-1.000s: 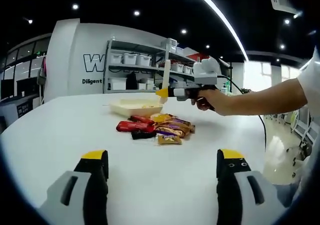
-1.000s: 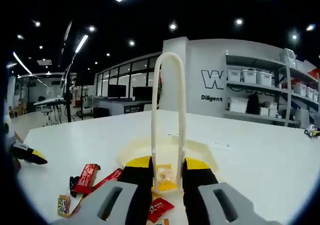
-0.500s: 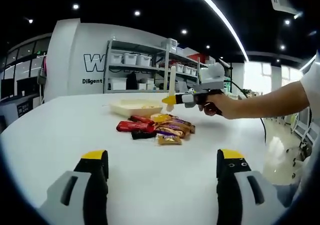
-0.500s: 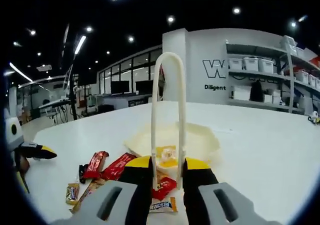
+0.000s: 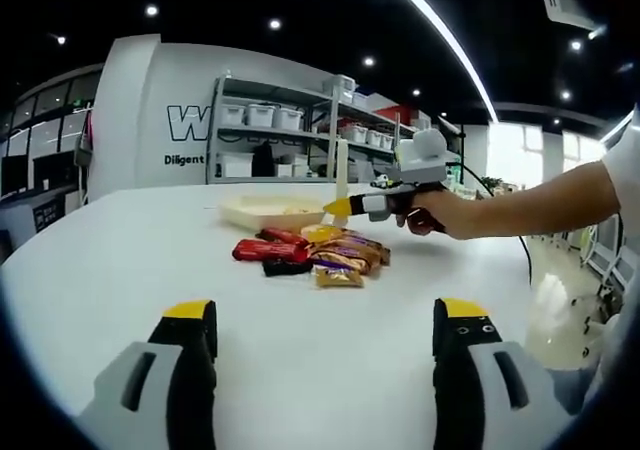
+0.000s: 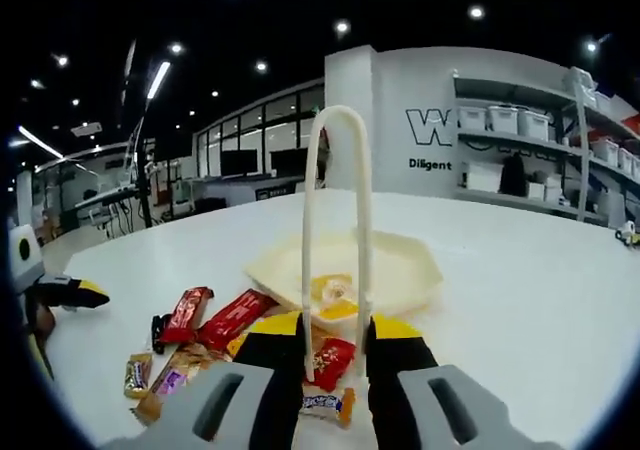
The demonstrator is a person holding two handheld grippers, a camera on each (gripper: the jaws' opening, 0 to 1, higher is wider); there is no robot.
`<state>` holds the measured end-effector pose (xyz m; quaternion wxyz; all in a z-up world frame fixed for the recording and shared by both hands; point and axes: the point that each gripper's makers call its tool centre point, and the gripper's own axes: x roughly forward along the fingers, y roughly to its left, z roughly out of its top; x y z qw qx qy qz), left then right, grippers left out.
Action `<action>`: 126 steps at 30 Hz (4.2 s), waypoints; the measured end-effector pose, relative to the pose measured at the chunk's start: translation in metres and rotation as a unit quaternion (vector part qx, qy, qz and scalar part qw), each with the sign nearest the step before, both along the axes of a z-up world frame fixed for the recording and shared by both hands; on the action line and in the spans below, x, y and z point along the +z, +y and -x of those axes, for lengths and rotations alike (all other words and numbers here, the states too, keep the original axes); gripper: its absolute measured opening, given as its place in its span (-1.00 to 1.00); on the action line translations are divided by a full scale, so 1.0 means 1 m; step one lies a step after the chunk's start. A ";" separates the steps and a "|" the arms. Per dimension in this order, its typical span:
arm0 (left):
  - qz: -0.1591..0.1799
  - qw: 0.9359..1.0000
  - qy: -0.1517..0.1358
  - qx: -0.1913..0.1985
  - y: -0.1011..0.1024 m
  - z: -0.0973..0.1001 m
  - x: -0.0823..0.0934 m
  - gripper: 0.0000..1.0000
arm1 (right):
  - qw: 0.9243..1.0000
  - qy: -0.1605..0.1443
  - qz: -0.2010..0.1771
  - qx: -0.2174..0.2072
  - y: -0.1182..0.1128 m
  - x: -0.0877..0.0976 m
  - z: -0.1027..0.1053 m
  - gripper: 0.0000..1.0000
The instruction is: Place the target food into the container with the food tongs after gripping and lifting it, then release it inside without dropping or visibly crushing the food.
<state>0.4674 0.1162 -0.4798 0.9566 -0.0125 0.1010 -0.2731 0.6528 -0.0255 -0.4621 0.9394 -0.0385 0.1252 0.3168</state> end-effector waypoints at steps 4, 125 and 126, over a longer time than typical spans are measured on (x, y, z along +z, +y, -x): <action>-0.002 1.000 -0.001 0.000 0.000 0.000 -0.001 0.75 | 1.000 0.002 0.002 -0.006 -0.010 0.000 -0.004 -0.65; 0.013 1.000 -0.008 0.001 0.000 -0.002 0.005 0.77 | 1.000 0.007 -0.019 0.019 0.019 0.028 -0.024 -0.73; 0.013 1.000 -0.008 0.001 0.000 -0.002 0.005 0.77 | 1.000 0.006 -0.015 0.020 0.021 0.027 -0.025 -0.73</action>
